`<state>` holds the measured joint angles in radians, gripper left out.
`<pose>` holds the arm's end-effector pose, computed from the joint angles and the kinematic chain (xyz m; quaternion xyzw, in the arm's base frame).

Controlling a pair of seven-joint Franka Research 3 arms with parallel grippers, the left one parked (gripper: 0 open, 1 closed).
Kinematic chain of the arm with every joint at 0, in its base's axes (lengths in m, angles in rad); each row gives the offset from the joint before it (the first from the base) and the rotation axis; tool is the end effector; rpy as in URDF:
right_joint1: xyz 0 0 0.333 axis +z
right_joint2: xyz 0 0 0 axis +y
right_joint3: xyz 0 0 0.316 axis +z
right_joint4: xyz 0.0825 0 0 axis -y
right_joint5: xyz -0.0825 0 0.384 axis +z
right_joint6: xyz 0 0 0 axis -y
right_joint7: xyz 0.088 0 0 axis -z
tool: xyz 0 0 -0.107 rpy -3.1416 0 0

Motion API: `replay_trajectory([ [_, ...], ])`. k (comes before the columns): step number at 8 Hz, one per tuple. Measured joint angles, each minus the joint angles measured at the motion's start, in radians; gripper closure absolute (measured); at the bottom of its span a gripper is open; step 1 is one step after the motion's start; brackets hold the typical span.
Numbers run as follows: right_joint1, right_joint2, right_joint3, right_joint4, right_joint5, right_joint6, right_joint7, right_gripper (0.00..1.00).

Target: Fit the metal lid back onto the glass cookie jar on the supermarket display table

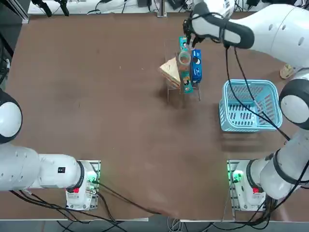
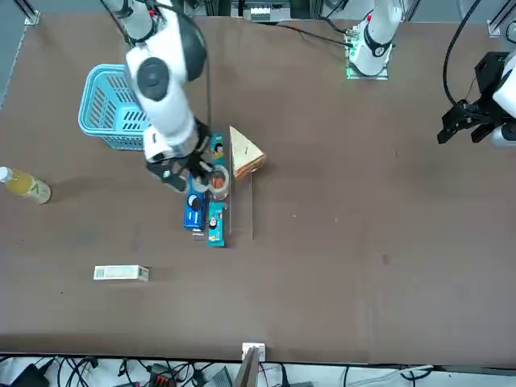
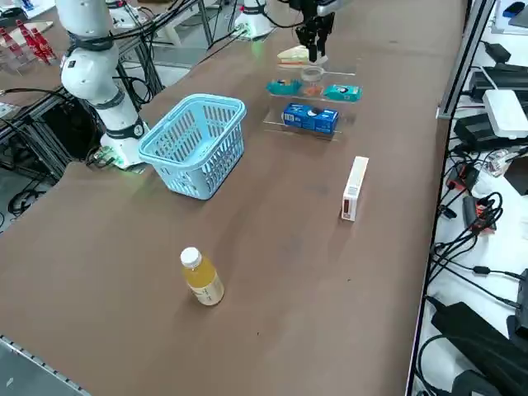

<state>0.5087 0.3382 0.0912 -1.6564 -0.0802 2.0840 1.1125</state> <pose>0.5536 0.3663 0.4231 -0.9698 0.2388 -0.0455 0.0207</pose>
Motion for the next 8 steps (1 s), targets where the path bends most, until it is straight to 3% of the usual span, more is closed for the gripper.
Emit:
replay_trajectory([
  [4, 0.044, 0.071, -0.001, 0.001, -0.048, 0.04, 0.069, 0.73],
  [8, 0.064, 0.077, -0.001, -0.001, -0.048, 0.025, 0.07, 0.73],
])
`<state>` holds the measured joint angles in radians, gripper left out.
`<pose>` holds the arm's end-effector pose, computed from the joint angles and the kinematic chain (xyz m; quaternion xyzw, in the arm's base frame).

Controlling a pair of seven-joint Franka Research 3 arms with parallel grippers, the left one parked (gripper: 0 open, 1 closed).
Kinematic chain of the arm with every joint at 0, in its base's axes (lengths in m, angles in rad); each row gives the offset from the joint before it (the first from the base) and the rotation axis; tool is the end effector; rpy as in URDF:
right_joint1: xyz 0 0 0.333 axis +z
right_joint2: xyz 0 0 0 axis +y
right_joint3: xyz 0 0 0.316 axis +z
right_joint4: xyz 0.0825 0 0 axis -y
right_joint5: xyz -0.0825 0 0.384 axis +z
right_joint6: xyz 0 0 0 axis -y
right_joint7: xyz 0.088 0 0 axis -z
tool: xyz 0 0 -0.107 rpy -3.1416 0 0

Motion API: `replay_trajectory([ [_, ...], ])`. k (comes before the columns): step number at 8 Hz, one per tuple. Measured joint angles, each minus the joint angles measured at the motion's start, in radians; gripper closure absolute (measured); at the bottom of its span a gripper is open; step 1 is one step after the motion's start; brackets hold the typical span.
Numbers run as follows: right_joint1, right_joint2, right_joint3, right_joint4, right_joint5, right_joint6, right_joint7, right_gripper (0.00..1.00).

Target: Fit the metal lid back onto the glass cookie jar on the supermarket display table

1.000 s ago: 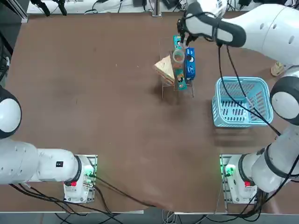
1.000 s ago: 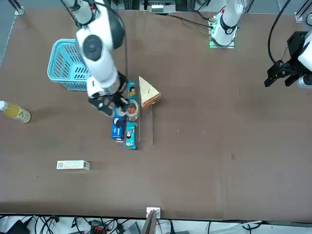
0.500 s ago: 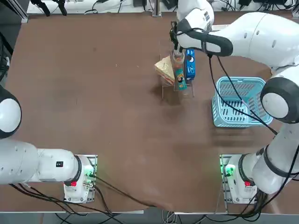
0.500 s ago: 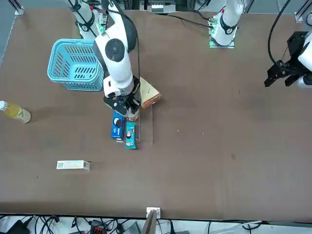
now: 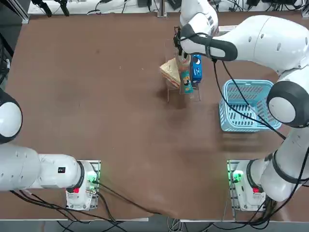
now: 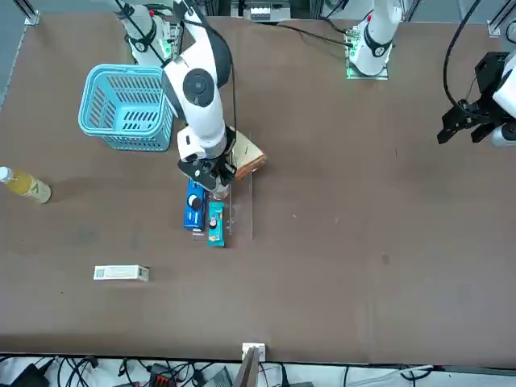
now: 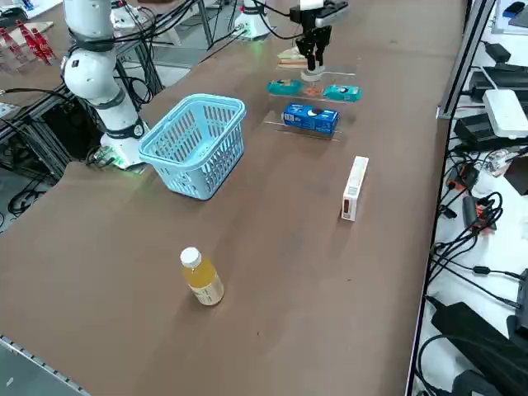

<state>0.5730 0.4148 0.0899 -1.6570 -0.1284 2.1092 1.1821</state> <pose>0.5368 0.4032 0.3743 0.9723 -0.2296 0.0420 0.0070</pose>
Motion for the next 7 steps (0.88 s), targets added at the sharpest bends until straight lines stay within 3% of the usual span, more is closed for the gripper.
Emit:
replay_trajectory([
  [7, 0.001, -0.015, -0.002, -0.001, 0.0, -0.059, 0.0, 0.73],
])
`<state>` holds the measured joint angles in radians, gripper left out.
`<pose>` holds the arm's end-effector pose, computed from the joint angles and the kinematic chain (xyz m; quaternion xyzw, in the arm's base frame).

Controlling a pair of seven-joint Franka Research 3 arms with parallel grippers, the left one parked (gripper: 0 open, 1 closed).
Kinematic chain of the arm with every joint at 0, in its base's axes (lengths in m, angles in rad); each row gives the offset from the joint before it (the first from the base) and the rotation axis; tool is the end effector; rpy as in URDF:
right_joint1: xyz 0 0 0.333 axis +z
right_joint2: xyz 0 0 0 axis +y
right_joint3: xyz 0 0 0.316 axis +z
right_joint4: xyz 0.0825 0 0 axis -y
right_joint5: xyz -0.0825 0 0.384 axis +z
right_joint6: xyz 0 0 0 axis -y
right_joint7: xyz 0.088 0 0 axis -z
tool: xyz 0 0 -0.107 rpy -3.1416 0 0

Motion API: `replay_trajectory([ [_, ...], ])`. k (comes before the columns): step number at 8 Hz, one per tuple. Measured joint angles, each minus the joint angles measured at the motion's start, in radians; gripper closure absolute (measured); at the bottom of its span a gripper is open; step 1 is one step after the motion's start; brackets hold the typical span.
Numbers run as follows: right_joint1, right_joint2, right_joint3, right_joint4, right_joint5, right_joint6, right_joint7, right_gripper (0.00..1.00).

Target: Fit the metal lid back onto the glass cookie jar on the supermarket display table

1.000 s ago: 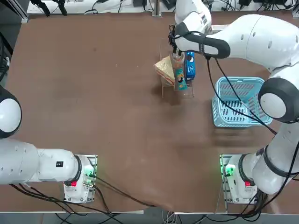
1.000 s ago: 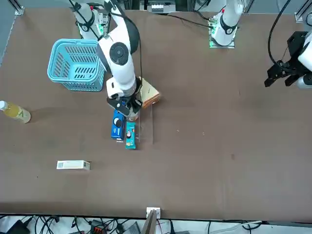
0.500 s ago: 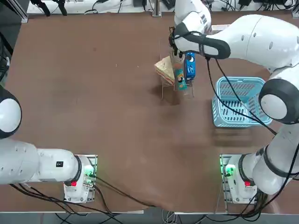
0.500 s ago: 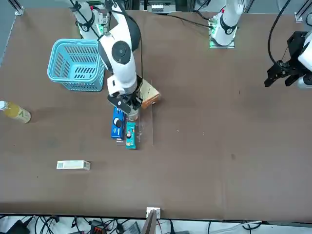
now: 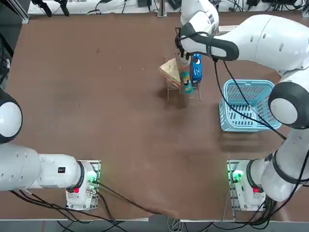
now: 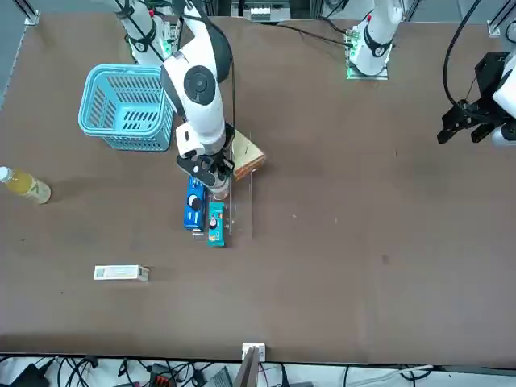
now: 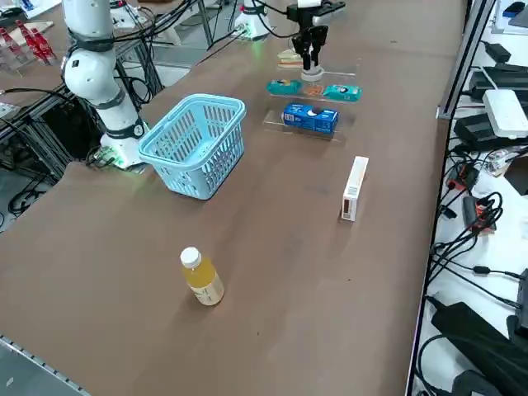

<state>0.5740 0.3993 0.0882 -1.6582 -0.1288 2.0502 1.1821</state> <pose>0.5319 0.3980 0.3788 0.9721 -0.2312 0.0302 0.0262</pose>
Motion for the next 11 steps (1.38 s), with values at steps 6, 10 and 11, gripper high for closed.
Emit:
replay_trajectory([
  [6, 0.0, 0.002, 0.0, -0.007, 0.0, 0.006, 0.0, 0.73],
  [10, 0.0, 0.005, -0.003, -0.008, -0.003, 0.031, 0.0, 0.73],
  [11, 0.0, 0.008, -0.004, -0.009, -0.004, 0.034, 0.0, 0.73],
])
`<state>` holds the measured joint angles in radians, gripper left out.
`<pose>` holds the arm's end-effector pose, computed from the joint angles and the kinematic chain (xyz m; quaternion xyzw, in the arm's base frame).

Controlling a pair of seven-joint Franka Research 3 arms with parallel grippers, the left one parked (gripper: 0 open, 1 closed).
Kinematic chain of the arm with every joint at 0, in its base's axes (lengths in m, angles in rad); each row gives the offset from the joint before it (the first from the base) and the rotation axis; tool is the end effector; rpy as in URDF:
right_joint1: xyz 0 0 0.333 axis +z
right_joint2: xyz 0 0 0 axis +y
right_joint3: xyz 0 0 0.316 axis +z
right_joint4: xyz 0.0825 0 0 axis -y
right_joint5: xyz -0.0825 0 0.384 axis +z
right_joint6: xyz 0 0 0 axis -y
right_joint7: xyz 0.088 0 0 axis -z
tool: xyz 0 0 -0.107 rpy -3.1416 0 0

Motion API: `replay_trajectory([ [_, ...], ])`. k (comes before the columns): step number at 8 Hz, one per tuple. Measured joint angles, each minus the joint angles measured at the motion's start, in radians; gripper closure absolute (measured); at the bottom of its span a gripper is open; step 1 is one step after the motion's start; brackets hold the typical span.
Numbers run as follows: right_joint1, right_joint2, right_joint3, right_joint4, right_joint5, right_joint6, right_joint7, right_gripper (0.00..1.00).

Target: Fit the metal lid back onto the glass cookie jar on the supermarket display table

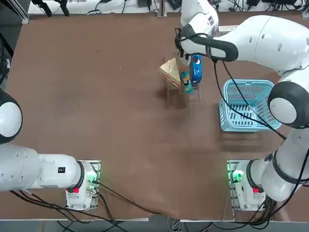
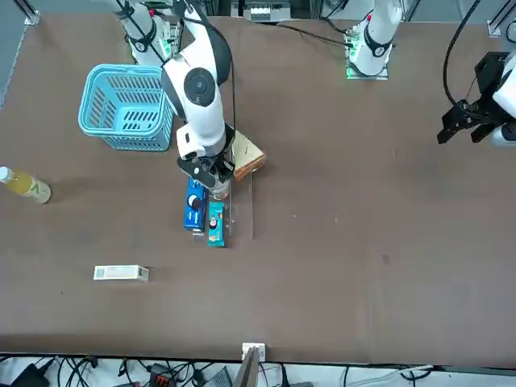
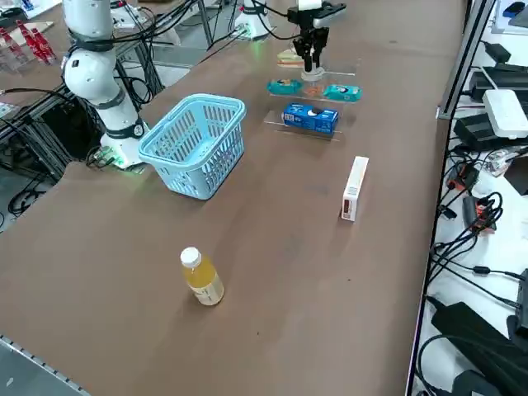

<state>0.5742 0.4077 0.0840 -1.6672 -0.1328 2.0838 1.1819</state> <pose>0.5346 0.3976 0.3719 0.9721 -0.2308 0.0362 0.0207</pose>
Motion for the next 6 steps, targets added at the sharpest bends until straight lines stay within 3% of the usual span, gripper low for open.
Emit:
replay_trajectory([
  [6, 0.0, 0.0, -0.001, -0.01, -0.002, 0.019, 0.0, 0.73],
])
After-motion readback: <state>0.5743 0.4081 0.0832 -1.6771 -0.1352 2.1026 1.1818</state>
